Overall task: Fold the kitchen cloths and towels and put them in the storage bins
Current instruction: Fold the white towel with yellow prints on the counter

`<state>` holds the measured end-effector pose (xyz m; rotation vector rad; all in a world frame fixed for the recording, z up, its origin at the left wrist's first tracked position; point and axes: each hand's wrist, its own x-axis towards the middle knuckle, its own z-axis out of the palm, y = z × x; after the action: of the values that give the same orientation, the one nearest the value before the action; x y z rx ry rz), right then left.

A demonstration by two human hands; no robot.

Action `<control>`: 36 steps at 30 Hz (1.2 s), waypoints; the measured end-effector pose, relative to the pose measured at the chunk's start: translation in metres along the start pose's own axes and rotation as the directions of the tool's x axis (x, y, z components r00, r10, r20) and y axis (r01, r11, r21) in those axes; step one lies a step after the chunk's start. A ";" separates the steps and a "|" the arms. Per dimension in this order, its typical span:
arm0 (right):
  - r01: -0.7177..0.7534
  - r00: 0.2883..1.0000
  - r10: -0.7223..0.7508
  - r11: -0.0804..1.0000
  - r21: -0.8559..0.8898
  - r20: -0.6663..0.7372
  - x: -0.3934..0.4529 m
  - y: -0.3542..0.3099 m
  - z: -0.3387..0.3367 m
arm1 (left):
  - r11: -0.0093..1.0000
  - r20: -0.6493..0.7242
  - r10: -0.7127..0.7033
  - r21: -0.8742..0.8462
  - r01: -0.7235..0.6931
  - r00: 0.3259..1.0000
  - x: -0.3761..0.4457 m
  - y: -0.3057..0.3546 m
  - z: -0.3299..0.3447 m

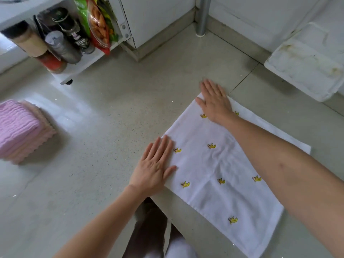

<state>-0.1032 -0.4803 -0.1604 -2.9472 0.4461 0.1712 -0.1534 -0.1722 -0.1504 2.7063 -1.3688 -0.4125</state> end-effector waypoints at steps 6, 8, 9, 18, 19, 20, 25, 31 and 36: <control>-0.007 0.991 -0.008 0.994 -0.114 -0.131 -0.012 0.019 -0.023 | 0.992 -0.037 -0.106 -0.074 0.104 0.994 -0.014 -0.007 -0.021; 0.297 0.948 -0.315 0.929 -0.218 -0.052 -0.017 0.012 -0.029 | 0.966 -0.099 -0.222 -0.155 0.205 0.970 0.004 -0.001 -0.032; 0.378 0.919 -0.394 0.891 -0.253 -0.015 -0.017 0.006 -0.033 | 0.930 -0.052 -0.306 -0.230 0.286 0.951 0.014 0.001 -0.038; 0.312 0.950 -0.289 0.909 -0.277 0.120 0.012 -0.053 -0.058 | 0.730 0.168 -0.551 -0.376 0.570 0.817 0.038 -0.047 -0.068; 0.290 0.957 -0.278 0.934 -0.209 0.085 0.016 -0.065 -0.059 | 0.727 0.102 -0.590 -0.363 0.582 0.801 0.034 -0.058 -0.073; 0.269 0.963 -0.265 0.952 -0.145 0.046 0.020 -0.078 -0.060 | 0.728 0.044 -0.621 -0.337 0.597 0.782 0.029 -0.068 -0.079; 0.182 0.979 -0.169 0.978 0.106 -0.118 0.025 -0.127 -0.075 | 0.812 -0.123 -0.569 -0.242 0.531 0.813 0.008 -0.104 -0.117; 0.196 0.974 -0.164 0.955 0.223 -0.158 -0.013 -0.088 -0.103 | 0.988 -0.034 -0.055 -0.149 0.049 0.998 -0.013 -0.042 -0.145; 0.126 0.988 -0.100 0.959 0.252 -0.115 -0.090 -0.032 -0.095 | 0.974 0.151 0.210 -0.115 -0.194 0.966 -0.028 0.031 -0.118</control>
<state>-0.1704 -0.4405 -0.0503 -2.7209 0.2861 -0.0479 -0.1607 -0.1737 -0.0254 2.4692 -1.6010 -0.6757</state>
